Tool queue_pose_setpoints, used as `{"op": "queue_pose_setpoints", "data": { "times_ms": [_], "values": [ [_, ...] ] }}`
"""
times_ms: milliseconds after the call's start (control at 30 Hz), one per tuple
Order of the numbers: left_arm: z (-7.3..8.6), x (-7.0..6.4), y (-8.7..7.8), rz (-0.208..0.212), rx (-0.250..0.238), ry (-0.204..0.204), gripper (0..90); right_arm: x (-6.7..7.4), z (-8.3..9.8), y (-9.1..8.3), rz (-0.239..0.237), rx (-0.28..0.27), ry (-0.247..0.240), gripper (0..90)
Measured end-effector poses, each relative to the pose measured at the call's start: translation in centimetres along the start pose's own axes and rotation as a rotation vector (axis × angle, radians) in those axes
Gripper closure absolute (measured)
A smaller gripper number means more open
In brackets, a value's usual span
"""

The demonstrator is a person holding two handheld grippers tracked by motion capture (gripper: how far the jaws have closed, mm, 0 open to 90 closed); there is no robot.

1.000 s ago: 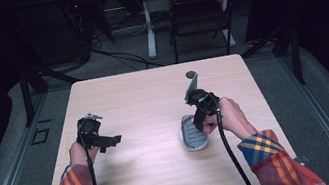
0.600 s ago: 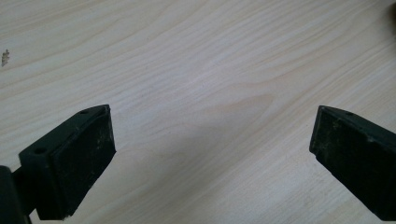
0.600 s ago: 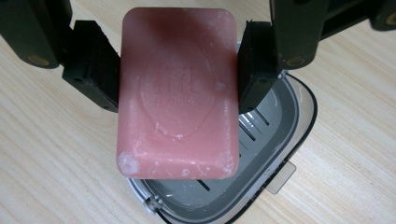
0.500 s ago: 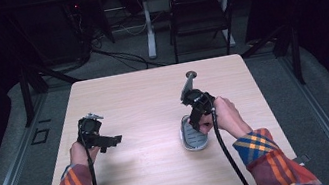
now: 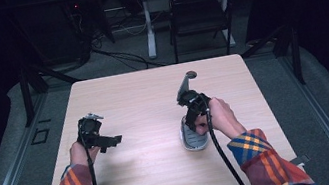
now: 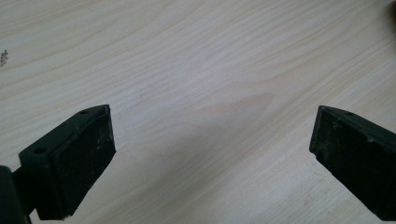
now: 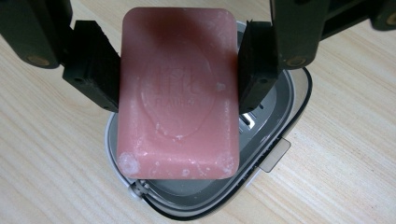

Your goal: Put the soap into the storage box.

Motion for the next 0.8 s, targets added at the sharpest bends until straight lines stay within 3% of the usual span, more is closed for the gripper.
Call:
{"op": "queue_pose_setpoints", "data": {
  "times_ms": [333, 400, 433, 500, 533, 567, 667, 700, 800],
  "values": [
    [0.0, 0.0, 0.0, 0.000, -0.001, 0.001, 0.1, 0.2, -0.5, 0.6, -0.010, 0.016, 0.043, 37.1],
    [0.0, 0.1, -0.1, 0.003, -0.002, 0.000, 0.1, 0.3, -0.6, 0.8, -0.005, -0.005, 0.073, 37.1],
    [0.0, 0.1, -0.1, 0.003, -0.001, 0.000, 0.1, 0.1, -0.6, 0.7, -0.004, 0.017, 0.062, 37.0],
    [0.0, 0.1, -0.1, 0.003, -0.001, 0.000, 0.1, 0.3, -0.5, 1.1, -0.008, 0.025, 0.095, 37.0],
    [0.0, 0.1, -0.1, 0.003, -0.002, 0.001, 0.1, 0.2, -0.4, 1.1, -0.007, 0.056, 0.085, 36.9],
    [0.0, 0.1, -0.1, 0.003, -0.002, 0.000, 0.1, 0.3, -0.4, 1.3, -0.015, 0.038, 0.102, 36.9],
    [0.0, 0.1, 0.0, 0.004, 0.001, -0.004, 0.1, 0.3, -0.2, 1.2, -0.027, 0.053, 0.096, 35.2],
    [0.0, 0.1, 0.0, 0.005, 0.003, -0.005, 0.1, 0.5, -0.2, 1.1, -0.031, 0.024, 0.114, 35.2],
    [0.0, 0.0, 0.0, 0.004, 0.005, -0.002, 0.1, 0.6, 0.1, 0.4, -0.041, 0.023, 0.091, 35.9]
  ]
}}
Point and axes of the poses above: each handheld gripper's, and its own axes: y roughly forward along the jaws, z roughly out of its underside, x roughly to its left, the point moved 6 cm from there along y, roughly forward along the jaws, and after that the axes turned 6 degrees about -y, right-handed, at the moved point
